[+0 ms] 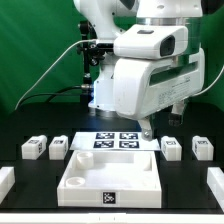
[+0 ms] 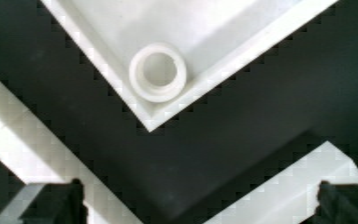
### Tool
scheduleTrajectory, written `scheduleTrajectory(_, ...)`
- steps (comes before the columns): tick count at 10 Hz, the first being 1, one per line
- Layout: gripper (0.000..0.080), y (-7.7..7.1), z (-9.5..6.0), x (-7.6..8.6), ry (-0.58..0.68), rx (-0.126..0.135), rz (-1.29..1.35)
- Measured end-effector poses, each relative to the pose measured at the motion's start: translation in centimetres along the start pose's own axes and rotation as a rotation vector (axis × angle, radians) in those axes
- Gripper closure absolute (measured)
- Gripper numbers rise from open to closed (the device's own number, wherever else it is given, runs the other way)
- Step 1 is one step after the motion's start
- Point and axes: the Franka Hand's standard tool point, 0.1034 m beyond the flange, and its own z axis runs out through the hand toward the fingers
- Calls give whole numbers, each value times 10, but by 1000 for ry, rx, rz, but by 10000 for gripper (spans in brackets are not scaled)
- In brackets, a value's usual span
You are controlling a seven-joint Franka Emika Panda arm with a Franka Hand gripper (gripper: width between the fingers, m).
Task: Assemble one leg
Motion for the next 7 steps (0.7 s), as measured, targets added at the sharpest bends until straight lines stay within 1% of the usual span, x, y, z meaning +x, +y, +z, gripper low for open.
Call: scheduleTrajectory(7,150,0,0,0,0,0,0)
